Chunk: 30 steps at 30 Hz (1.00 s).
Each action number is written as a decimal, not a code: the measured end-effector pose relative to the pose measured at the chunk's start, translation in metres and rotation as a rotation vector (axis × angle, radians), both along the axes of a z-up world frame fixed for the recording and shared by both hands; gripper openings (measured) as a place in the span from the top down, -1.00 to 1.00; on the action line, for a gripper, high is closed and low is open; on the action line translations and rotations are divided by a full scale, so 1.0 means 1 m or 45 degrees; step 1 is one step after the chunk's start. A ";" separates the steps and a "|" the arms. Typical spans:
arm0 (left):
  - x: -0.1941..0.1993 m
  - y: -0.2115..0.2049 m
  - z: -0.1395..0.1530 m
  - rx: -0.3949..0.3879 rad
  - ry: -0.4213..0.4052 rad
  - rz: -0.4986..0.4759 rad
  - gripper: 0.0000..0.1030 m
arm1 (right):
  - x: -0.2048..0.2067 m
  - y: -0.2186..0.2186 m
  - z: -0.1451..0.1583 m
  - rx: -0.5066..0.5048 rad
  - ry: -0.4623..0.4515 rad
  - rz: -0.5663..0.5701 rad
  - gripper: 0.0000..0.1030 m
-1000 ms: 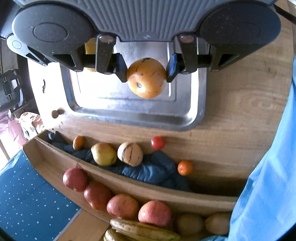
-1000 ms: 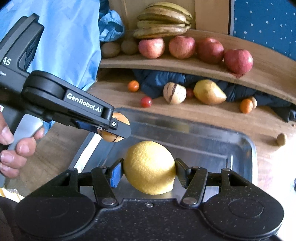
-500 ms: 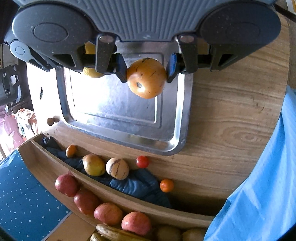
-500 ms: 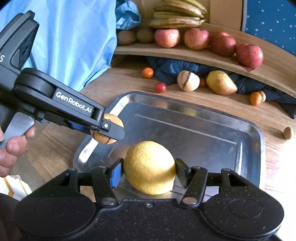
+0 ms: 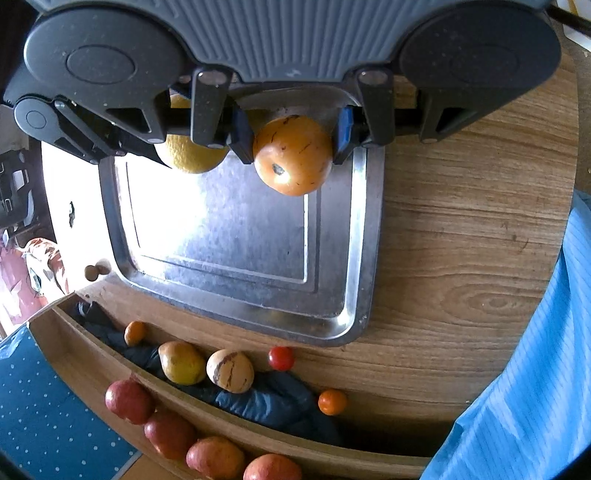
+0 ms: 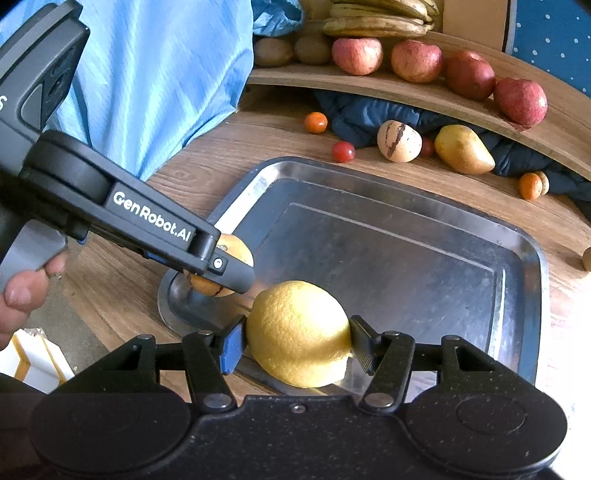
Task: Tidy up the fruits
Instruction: 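Carry the round fruit with the left tool while the right tool carries the lemon over the tray, then lower and open the left tool on the tray while the right tool releases the lemon beside it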
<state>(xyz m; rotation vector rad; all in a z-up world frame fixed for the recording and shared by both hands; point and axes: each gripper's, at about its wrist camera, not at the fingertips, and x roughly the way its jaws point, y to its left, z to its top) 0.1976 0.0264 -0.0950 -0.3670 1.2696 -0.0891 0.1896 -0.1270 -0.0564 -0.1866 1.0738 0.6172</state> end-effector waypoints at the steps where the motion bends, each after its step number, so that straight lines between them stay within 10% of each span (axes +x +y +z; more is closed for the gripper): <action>1: 0.000 -0.001 -0.001 0.004 0.003 -0.002 0.05 | 0.000 0.000 -0.001 -0.004 0.001 -0.001 -0.18; 7: 0.002 -0.003 -0.001 0.015 -0.006 0.003 0.04 | 0.001 0.000 -0.003 0.002 0.008 -0.009 -0.18; 13: 0.003 -0.004 0.006 0.042 -0.027 0.027 -0.38 | 0.001 -0.002 -0.002 0.021 -0.007 -0.011 -0.22; 30: -0.018 -0.026 0.040 0.146 -0.126 0.013 -0.99 | -0.016 -0.045 0.029 0.076 -0.142 -0.123 -0.93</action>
